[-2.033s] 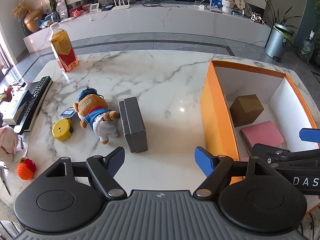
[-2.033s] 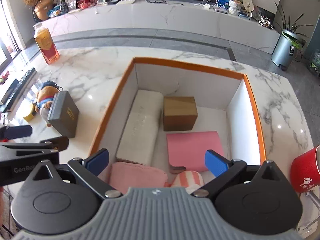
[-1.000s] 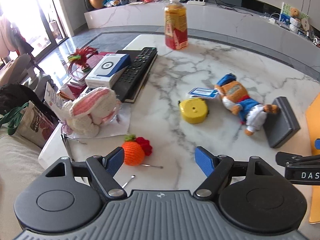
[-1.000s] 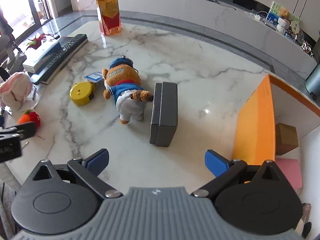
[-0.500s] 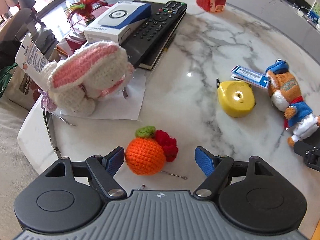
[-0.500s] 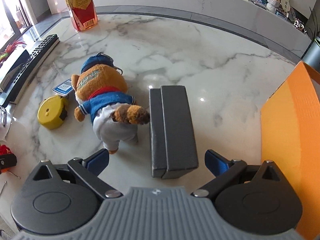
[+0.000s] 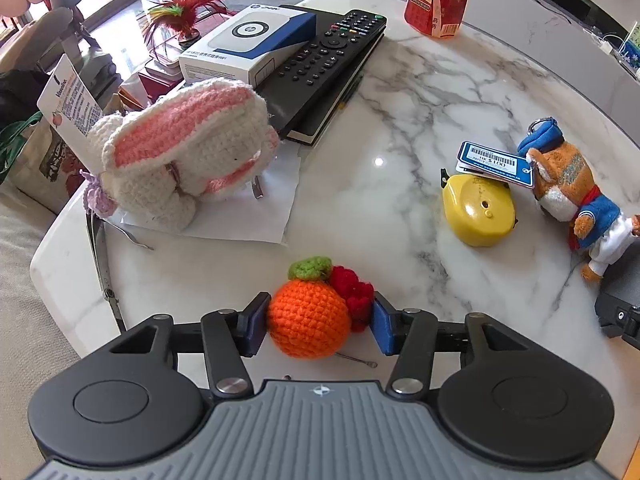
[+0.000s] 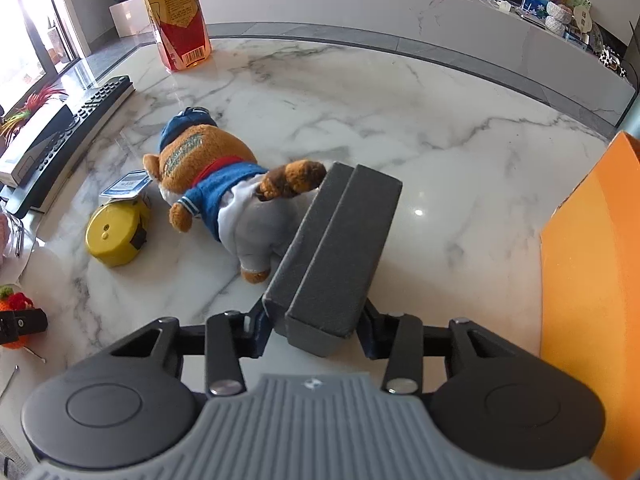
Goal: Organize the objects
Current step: 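Grasp the crocheted orange with the left tool while the right tool grasps the grey case, then carry the orange and grey case with both tools over the orange box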
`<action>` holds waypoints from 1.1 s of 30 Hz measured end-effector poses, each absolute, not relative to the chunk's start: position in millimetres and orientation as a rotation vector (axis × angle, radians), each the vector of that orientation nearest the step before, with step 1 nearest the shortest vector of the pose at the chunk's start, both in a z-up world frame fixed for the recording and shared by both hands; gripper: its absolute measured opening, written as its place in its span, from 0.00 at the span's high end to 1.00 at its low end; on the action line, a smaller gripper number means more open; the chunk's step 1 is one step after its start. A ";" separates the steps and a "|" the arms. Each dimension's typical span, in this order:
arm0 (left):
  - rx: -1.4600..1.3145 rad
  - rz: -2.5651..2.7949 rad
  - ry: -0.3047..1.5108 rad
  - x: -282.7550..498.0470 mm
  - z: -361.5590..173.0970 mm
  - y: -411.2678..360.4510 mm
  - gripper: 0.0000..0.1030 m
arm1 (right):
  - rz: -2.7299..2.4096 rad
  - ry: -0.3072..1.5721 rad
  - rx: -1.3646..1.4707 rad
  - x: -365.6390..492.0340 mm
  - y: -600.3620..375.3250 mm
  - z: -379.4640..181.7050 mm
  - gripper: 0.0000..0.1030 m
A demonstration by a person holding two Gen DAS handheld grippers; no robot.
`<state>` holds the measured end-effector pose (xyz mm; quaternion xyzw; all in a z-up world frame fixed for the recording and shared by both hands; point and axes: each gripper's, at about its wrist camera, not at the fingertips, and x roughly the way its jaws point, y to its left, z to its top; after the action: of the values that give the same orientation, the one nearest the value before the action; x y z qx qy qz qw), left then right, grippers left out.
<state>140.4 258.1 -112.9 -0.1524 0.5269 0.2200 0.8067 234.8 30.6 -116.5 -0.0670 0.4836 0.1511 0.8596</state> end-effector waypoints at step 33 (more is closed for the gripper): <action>-0.337 0.391 0.981 117.1 -54.6 202.0 0.43 | 0.354 0.891 -0.074 178.2 -14.7 -52.0 0.58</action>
<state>117.1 202.0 -54.6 -0.1598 0.4656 0.1857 0.8504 178.2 -14.7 -52.0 -0.0355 0.4284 0.1701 0.8867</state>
